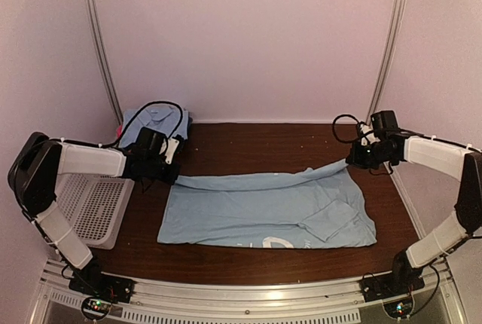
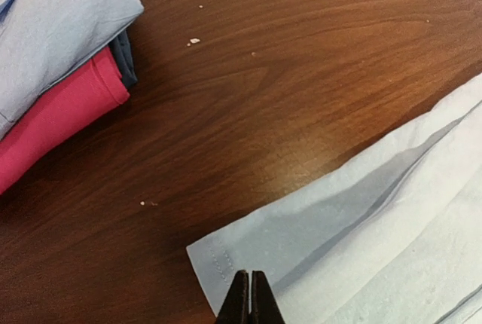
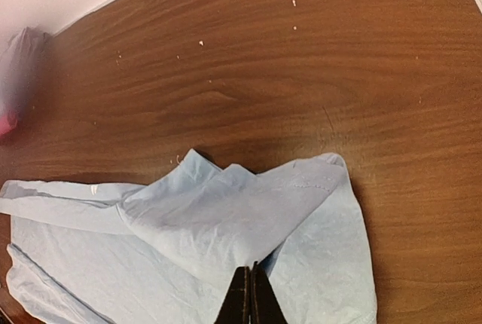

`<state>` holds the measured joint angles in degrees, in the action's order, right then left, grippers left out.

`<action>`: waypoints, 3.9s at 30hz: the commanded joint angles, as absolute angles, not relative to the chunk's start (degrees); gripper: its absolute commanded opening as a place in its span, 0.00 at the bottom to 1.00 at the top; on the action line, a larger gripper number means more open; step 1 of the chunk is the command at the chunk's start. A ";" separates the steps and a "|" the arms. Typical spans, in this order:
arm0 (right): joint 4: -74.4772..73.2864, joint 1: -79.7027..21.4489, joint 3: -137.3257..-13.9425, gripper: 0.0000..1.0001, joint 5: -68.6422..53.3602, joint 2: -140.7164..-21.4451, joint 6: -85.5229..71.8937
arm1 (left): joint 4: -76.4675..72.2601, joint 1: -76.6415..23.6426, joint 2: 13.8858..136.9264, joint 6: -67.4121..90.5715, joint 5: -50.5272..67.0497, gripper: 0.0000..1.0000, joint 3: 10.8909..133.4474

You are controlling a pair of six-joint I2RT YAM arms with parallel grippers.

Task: Fold and stack the mixed laundry pile
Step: Fold the 1/3-folded T-shirt at the center of the board, then smooth out the rectangle-folded T-shirt at the center of the board.

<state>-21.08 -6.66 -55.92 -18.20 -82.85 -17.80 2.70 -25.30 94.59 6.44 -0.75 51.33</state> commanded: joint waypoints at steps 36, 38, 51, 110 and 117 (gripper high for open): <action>-26.82 -13.60 -40.25 0.00 -19.96 -72.73 -23.67 | 19.66 -27.93 99.03 2.36 -10.21 0.00 57.53; -27.06 -15.20 -39.80 0.00 -19.55 -72.84 -24.34 | 20.06 -27.93 99.02 2.68 -10.26 0.00 57.44; -29.31 -18.01 -38.87 0.00 -20.21 -69.85 -24.22 | 20.44 -27.95 97.95 3.09 -11.81 0.14 58.53; -34.73 -29.37 -58.63 0.00 -23.98 -92.11 -12.36 | 5.42 -27.95 84.19 2.81 4.73 0.39 57.05; -35.26 -36.21 -52.70 0.10 -28.21 -87.94 -13.62 | 5.71 -27.95 84.87 2.81 4.84 0.39 57.08</action>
<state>-34.09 -32.95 -54.85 -24.10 -91.22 -12.38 7.38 -27.77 85.73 2.22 4.93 57.01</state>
